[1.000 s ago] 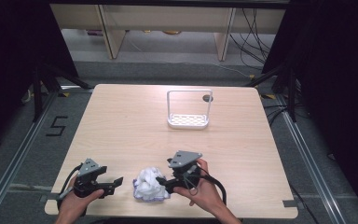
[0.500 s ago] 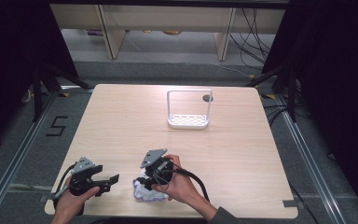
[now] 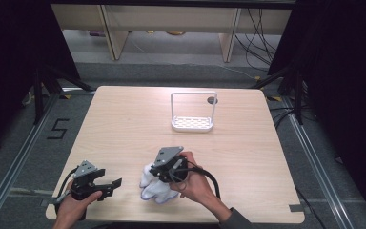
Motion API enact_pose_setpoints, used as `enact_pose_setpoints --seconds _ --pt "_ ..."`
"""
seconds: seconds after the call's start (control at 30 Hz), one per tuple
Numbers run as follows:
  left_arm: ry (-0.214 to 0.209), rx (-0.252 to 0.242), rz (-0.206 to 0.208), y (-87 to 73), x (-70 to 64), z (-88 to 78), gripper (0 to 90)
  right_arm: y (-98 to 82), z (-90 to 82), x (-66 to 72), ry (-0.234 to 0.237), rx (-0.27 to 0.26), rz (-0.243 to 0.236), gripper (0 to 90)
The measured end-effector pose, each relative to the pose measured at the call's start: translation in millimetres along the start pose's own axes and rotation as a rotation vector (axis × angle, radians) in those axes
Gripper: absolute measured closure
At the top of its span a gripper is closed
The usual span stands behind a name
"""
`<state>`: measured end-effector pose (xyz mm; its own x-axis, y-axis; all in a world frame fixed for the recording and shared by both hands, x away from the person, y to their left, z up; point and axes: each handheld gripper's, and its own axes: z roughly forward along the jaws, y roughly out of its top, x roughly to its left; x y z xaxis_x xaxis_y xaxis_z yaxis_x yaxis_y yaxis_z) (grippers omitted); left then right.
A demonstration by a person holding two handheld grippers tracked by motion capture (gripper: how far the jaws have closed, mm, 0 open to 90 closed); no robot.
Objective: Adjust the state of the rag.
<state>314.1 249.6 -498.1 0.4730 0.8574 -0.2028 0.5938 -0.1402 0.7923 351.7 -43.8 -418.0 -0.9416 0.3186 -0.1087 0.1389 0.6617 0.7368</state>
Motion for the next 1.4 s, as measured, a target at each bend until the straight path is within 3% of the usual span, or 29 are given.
enact_pose_setpoints --seconds 0.17,0.3,0.37,0.4,0.43,0.57,0.6,0.63,0.73,0.77,0.8,0.83,0.87,0.9,0.93,1.0,1.1,1.13,1.17,1.27,1.3,1.4 --pt "-0.004 0.024 0.007 0.6 -0.4 -1.1 18.5 7.1 -40.1 -9.5 0.005 -0.096 0.024 81.7" --pt "-0.004 0.016 0.011 0.6 0.5 -1.1 18.5 -9.8 -57.5 -30.3 0.01 -0.144 0.07 81.6" --pt "-0.003 0.016 0.007 0.0 -0.3 -0.3 18.5 -30.0 -58.7 -44.3 -0.028 -0.123 0.116 81.3" --pt "-0.003 0.016 0.007 0.0 -0.3 -0.3 18.5 -30.0 -58.7 -44.3 -0.028 -0.123 0.116 81.3" --pt "-0.006 0.012 0.005 -0.4 -1.4 1.2 18.5 -59.2 -55.9 -58.2 -0.046 -0.072 0.177 80.9" --pt "-0.014 0.027 0.025 -0.8 -3.5 3.1 18.5 -104.3 -56.9 -75.9 -0.089 0.01 0.284 79.9" --pt "-0.014 0.027 0.025 -0.8 -3.5 3.1 18.5 -104.3 -56.9 -75.9 -0.089 0.01 0.284 79.9" --pt "-0.018 0.058 0.063 -0.9 -3.8 3.5 18.5 -120.2 -62.2 -81.6 -0.123 0.026 0.297 79.0" --pt "-0.029 0.045 0.045 -1.8 -8.4 7.3 18.5 -127.4 -65.4 -83.4 -0.146 0.032 0.307 78.2" --pt "-0.039 0.063 0.072 -1.3 -10.0 7.9 18.5 -137.1 -69.2 -86.2 -0.181 0.03 0.329 75.0" --pt "-0.042 0.048 0.056 -1.3 -12.7 9.4 18.5 -139.0 -71.8 -87.5 -0.176 0.057 0.33 72.7" --pt "-0.049 0.065 0.088 -0.3 -12.8 8.9 18.5 -141.1 -73.1 -88.2 -0.175 0.074 0.34 71.1" --pt "-0.052 0.069 0.09 0.3 -14.2 9.1 18.5 -145.6 -72.6 -89.0 -0.185 0.066 0.346 70.1" --pt "-0.057 0.041 0.068 0.5 -17.9 11.2 18.5 -147.8 -75.0 -90.1 -0.181 0.09 0.347 68.9" --pt "-0.067 0.049 0.086 1.5 -18.2 11.1 18.5 -150.7 -75.8 -91.0 -0.185 0.09 0.345 67.4" --pt "-0.069 0.05 0.098 3.7 -21.5 12.0 18.5 -152.1 -79.1 -89.4 -0.214 0.085 0.403 64.1" --pt "-0.087 0.04 0.101 5.8 -27.8 14.8 18.5 -147.5 -86.7 -88.4 -0.223 0.064 0.383 60.6" --pt "-0.091 0.058 0.121 6.7 -28.3 14.5 18.5 -143.6 -89.9 -87.0 -0.238 0.056 0.375 59.5" --pt "-0.092 0.04 0.107 5.9 -31.0 16.5 18.5 -137.9 -94.9 -85.4 -0.229 0.065 0.365 58.9" --pt "-0.1 0.056 0.119 6.4 -31.4 16.9 18.5 -123.2 -101.3 -77.8 -0.245 0.031 0.344 56.9" --pt "-0.095 0.051 0.113 6.1 -32.7 17.4 18.5 -106.5 -103.2 -67.9 -0.23 0.008 0.321 55.7" --pt "-0.099 0.056 0.116 6.4 -31.8 16.8 18.5 -90.5 -98.9 -56.1 -0.21 0.001 0.297 52.0"
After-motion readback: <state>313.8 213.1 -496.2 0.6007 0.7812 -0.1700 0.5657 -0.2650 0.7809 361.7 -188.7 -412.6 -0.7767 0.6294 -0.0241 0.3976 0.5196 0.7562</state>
